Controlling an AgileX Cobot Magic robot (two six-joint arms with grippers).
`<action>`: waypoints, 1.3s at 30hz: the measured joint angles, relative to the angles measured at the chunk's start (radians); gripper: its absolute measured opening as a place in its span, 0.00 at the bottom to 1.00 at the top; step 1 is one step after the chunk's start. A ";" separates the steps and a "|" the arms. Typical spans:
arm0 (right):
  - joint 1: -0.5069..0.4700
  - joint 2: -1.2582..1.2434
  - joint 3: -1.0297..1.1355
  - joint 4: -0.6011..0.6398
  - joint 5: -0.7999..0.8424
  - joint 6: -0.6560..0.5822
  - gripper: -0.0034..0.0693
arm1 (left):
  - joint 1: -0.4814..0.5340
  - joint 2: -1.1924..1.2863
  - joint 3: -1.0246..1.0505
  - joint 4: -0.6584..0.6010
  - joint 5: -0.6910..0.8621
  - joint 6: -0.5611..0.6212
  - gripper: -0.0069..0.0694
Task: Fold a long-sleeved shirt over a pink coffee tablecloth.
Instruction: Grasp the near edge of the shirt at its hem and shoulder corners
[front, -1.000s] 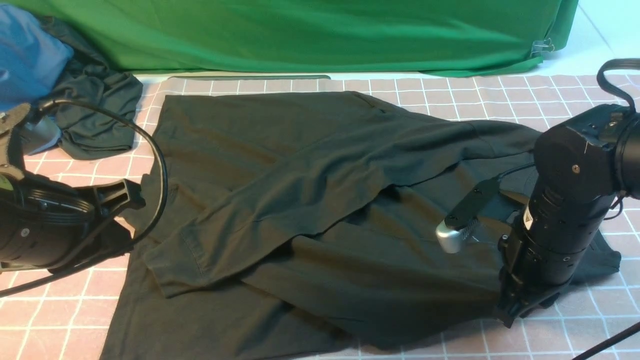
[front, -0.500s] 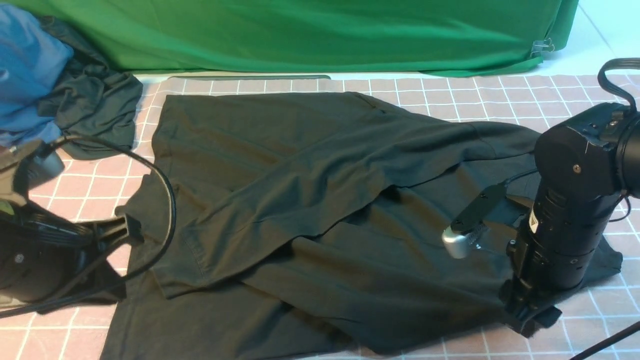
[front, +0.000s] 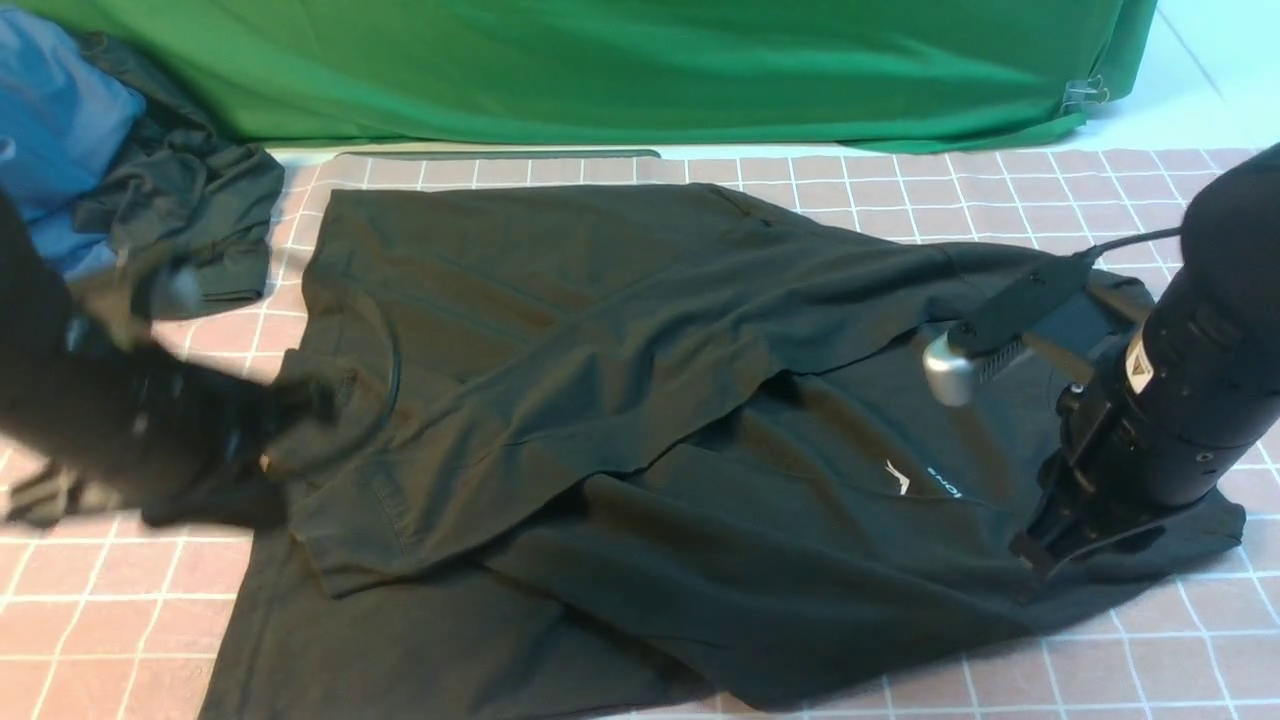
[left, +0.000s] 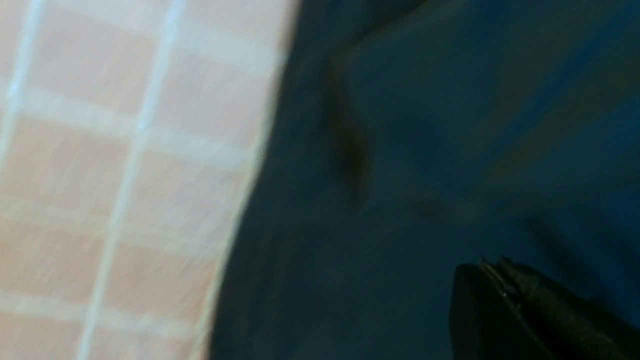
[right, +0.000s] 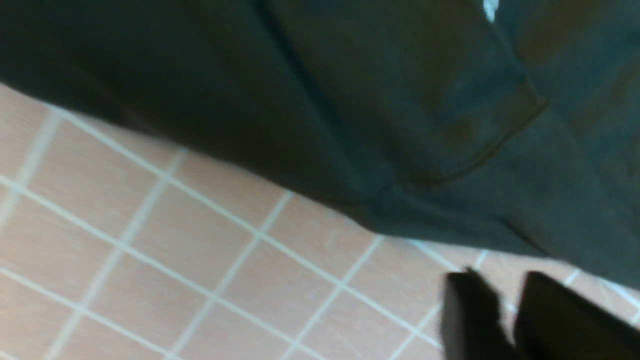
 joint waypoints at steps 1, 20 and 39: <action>0.000 -0.002 0.000 0.004 -0.004 -0.005 0.14 | 0.000 0.017 -0.031 -0.003 0.004 0.000 0.13; -0.292 -0.004 0.000 0.109 0.034 -0.041 0.10 | 0.023 0.140 -0.002 -0.033 0.239 0.040 0.13; -0.320 -0.004 0.000 0.211 -0.001 -0.120 0.10 | 0.023 0.090 0.375 0.098 -0.142 -0.079 0.82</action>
